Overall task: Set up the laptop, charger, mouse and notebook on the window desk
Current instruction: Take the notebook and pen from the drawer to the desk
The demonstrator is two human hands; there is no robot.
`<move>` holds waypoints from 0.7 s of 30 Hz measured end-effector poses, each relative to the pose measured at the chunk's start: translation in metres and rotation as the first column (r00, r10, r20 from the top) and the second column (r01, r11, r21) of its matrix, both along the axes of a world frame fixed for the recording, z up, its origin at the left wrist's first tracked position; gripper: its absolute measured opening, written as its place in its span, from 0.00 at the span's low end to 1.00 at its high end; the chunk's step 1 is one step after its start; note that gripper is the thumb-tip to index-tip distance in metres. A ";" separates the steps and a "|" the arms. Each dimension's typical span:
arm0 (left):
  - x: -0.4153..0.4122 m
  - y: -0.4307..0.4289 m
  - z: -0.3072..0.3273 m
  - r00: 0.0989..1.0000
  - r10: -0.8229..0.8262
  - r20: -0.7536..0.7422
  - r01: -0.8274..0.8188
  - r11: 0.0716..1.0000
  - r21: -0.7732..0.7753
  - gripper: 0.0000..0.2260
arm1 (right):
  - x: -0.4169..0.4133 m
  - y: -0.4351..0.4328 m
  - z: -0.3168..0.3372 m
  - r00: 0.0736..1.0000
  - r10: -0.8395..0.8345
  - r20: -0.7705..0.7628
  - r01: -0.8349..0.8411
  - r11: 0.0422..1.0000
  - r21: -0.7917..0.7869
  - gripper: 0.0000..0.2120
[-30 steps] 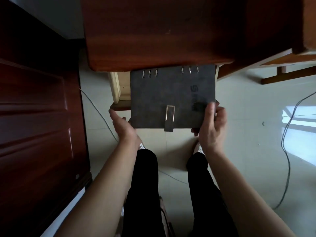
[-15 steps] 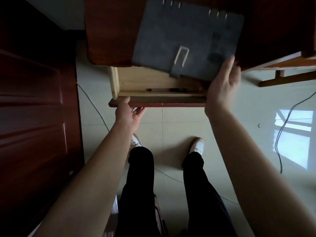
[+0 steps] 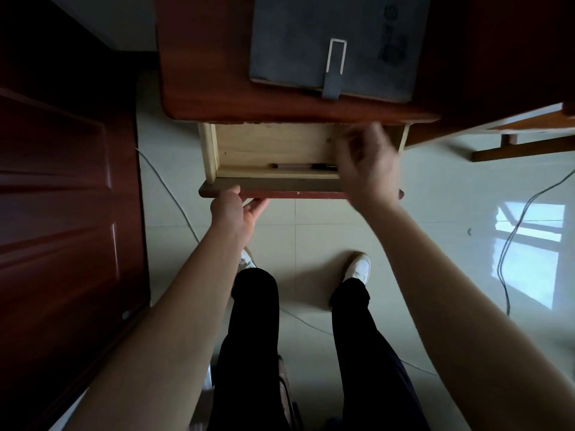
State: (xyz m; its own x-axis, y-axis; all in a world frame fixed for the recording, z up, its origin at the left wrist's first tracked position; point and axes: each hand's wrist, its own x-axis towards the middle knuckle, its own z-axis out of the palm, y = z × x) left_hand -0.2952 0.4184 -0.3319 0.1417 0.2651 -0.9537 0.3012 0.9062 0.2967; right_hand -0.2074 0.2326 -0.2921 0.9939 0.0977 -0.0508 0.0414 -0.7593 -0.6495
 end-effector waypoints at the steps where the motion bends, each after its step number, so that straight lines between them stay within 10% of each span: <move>1: 0.000 -0.001 0.001 1.000 0.002 0.006 -0.002 1.000 -0.002 0.12 | -0.004 0.003 -0.011 0.983 0.116 -0.139 -0.127 0.989 -0.074 0.10; 8: -0.008 0.006 0.001 0.998 -0.016 0.057 0.019 0.998 -0.059 0.05 | 0.007 0.025 -0.065 0.763 0.247 -0.597 -0.524 0.777 -0.349 0.22; 21: -0.010 0.004 0.002 0.993 0.072 0.088 -0.066 0.995 -0.079 0.15 | 0.009 0.019 -0.047 0.758 0.450 -0.473 -0.614 0.737 -0.283 0.13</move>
State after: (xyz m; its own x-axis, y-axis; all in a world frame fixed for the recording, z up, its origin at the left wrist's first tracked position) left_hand -0.3053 0.4224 -0.3296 0.2126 0.2051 -0.9554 0.2120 0.9447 0.2500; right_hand -0.1988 0.2515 -0.3389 0.6820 0.4936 -0.5397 0.3540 -0.8685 -0.3470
